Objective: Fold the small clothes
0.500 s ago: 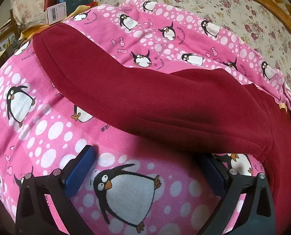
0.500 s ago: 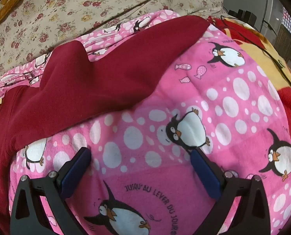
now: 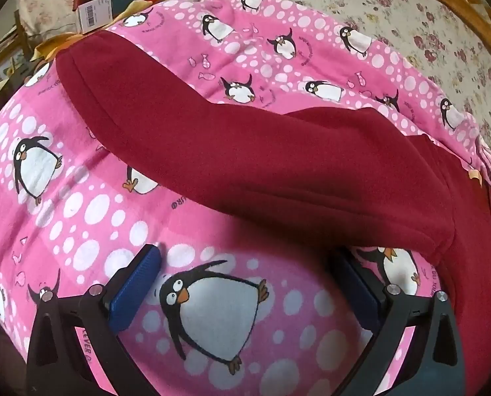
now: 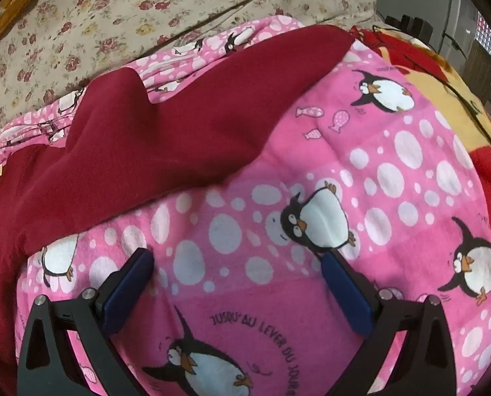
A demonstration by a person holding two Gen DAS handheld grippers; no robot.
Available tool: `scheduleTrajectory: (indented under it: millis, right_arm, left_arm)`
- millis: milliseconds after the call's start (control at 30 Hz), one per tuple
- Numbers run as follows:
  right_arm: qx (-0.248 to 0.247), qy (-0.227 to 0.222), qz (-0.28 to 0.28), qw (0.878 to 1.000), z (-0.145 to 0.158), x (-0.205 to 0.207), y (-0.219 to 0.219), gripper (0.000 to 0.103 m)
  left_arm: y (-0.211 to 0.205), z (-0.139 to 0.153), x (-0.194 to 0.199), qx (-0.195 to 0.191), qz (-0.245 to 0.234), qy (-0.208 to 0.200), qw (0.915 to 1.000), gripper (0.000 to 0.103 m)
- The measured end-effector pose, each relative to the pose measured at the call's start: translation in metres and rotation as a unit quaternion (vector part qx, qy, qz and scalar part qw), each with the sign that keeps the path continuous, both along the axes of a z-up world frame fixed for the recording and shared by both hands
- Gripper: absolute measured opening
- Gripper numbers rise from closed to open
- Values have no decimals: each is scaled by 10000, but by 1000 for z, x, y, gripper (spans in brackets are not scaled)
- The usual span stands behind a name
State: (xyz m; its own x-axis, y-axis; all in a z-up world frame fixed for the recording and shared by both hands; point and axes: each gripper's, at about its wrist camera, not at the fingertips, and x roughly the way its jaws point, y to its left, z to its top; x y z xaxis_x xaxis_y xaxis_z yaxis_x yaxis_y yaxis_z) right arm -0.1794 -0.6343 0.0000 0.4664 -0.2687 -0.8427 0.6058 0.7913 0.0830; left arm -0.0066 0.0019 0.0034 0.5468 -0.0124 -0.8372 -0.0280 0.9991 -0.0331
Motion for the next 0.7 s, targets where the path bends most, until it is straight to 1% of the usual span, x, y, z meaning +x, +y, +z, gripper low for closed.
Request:
scheduleTrajectory:
  millis: [67,100,133,167,233,267,333,367,400,500,567,633,700]
  right_arm:
    - [17,53,-1,10000,-2,1,1,103]
    - [31,103,14,9999,2,-1,3,103]
    - [24,121,36,9999,7,-4,7,103]
    - [34,58,102,9999,13,-10,12,103]
    - [160,-247,365,9989,30,-26,27,103]
    - [165,-328,429,9984,37,-33,34,103]
    - [192,-387,667,9968,55,-49,58,103]
    - [251,-388,809,9956,61,-52,68,103]
    - [360,-405,987,9936,70,-58,79,103]
    - [603,-543,1410,9867,96,-70,114,103]
    - [684,-773,1659,9807,111,-77,139,103]
    - [814,-1034,1964,9717,120,-75,167,103]
    - [947,-1151,2111,9660,120,-64,188,103]
  left_arm:
    - [0,3,-2,-12,4,58,10000,86]
    - [0,5,-4,17,29,72,10000,85]
    - [-3,8,-8,80,54,49,9999,80]
    - [-5,11,-10,120,54,21,9999,75]
    - [-11,17,-14,125,-1,-22,9999,71]
    - [-13,21,-15,48,-67,-37,10000,68]
    - [-17,28,-21,-130,-170,-136,9997,67]
    - [-21,35,-27,-212,-218,-269,9992,67]
    - [-23,40,-30,-232,-229,-369,9988,67]
    - [-32,60,-44,-179,-259,-860,9958,67]
    - [-38,70,-50,-142,-317,-1114,9932,67]
    - [-40,76,-52,-110,-338,-1181,9924,67]
    - [-41,79,-54,-101,-336,-1160,9926,67]
